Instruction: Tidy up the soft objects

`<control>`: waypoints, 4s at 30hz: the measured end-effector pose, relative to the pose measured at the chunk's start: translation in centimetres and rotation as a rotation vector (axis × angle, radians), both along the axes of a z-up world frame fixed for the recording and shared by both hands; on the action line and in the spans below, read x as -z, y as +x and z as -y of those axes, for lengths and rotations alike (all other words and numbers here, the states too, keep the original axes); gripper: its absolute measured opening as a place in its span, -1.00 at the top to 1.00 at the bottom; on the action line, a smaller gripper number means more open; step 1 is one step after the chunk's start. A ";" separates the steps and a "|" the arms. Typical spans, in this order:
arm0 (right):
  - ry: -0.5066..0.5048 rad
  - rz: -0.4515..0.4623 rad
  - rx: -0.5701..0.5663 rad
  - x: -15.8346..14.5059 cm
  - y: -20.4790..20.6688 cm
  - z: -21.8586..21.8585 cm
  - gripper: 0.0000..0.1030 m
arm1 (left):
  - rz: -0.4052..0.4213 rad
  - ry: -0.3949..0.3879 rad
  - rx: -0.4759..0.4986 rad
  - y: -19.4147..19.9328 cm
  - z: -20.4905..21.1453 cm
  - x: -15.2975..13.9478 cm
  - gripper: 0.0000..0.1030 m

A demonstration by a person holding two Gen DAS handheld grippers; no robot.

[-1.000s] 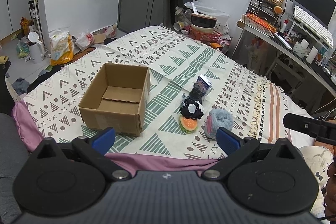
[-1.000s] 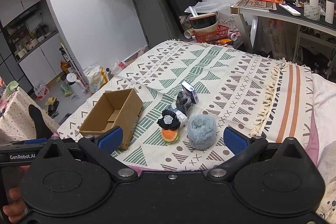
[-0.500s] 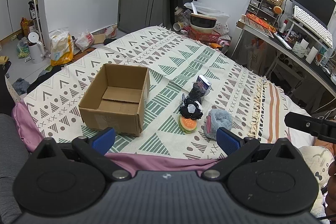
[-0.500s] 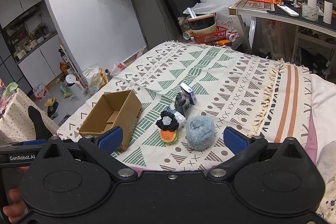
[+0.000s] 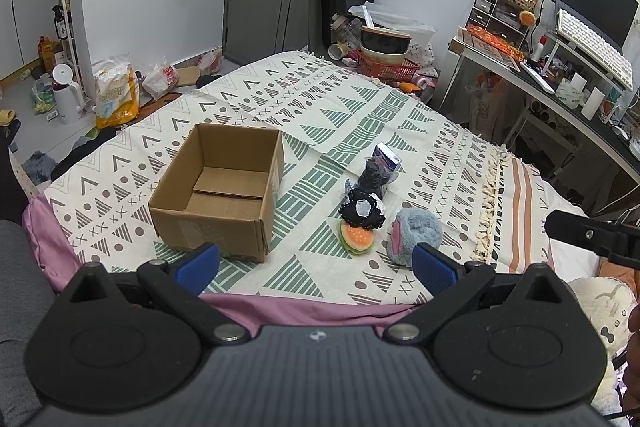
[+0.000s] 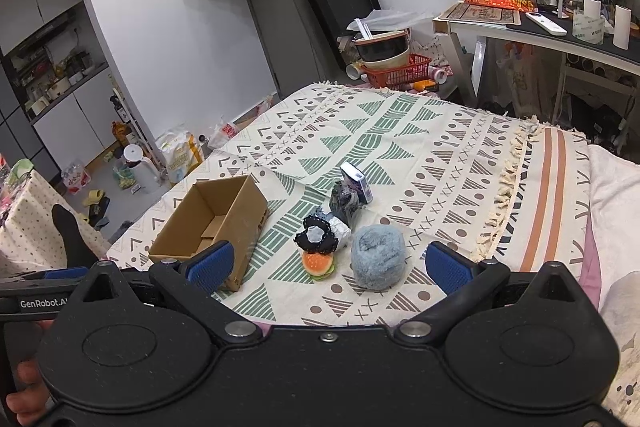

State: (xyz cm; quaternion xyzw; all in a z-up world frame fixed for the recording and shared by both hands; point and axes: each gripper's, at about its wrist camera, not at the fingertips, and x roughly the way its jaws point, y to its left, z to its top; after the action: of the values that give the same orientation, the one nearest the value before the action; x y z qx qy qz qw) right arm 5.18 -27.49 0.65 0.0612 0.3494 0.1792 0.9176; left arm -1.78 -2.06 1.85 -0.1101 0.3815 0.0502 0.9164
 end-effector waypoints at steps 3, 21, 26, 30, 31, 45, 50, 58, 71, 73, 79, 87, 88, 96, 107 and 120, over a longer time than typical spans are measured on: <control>0.000 0.000 -0.004 -0.1 0.2 0.1 -1.00 | 0.002 -0.001 -0.001 0.2 0.1 -0.2 -0.98; 0.029 -0.046 0.026 2.2 3.8 1.8 -1.00 | -0.001 0.002 0.032 3.8 2.3 0.5 -0.98; 0.067 -0.080 0.034 3.3 5.4 2.8 -1.00 | -0.013 0.017 0.049 5.4 3.3 1.2 -0.97; 0.079 -0.101 0.020 3.9 6.7 3.0 -1.00 | -0.027 0.012 0.067 6.7 4.0 1.9 -0.97; 0.083 -0.112 0.023 4.2 7.2 3.2 -1.00 | -0.031 0.010 0.069 7.0 4.1 2.0 -0.97; 0.126 -0.223 0.077 8.2 12.2 4.6 -0.97 | -0.054 -0.044 0.104 12.3 5.4 4.7 -0.92; 0.165 -0.310 0.108 10.5 14.4 5.2 -0.54 | -0.086 -0.098 0.141 14.7 6.3 6.3 -0.69; 0.177 -0.432 0.137 14.1 16.9 4.9 -0.26 | -0.161 -0.183 0.135 18.2 6.4 9.5 -0.17; 0.228 -0.559 0.159 18.8 20.6 3.8 0.24 | -0.289 -0.321 0.101 23.0 6.5 15.7 0.30; 0.241 -0.572 0.158 19.3 20.9 3.6 0.25 | -0.301 -0.336 0.100 23.6 6.6 16.5 0.34; 0.232 -0.618 0.149 20.7 21.4 2.7 0.34 | -0.343 -0.368 0.092 24.7 6.6 19.0 0.40; 0.227 -0.636 0.172 21.9 21.7 2.0 0.45 | -0.353 -0.424 0.065 24.9 6.3 20.9 0.64; 0.225 -0.629 0.173 21.7 21.6 1.9 0.47 | -0.349 -0.421 0.064 24.7 6.4 20.9 0.65; 0.239 -0.560 0.180 19.3 20.3 2.5 0.54 | -0.292 -0.433 0.080 23.4 6.4 18.4 0.68; 0.248 -0.417 0.151 14.1 18.2 1.4 0.54 | -0.173 -0.428 0.104 21.4 5.4 13.5 0.68; 0.260 -0.290 0.114 9.4 16.0 -1.7 0.54 | -0.042 -0.433 0.118 18.8 2.1 8.8 0.68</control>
State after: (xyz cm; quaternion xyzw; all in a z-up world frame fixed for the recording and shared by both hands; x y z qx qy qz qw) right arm 21.14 -25.82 -8.79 0.2241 0.4478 0.1600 0.8507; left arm 17.00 -4.21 -6.99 -0.2806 0.4082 -0.0842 0.8646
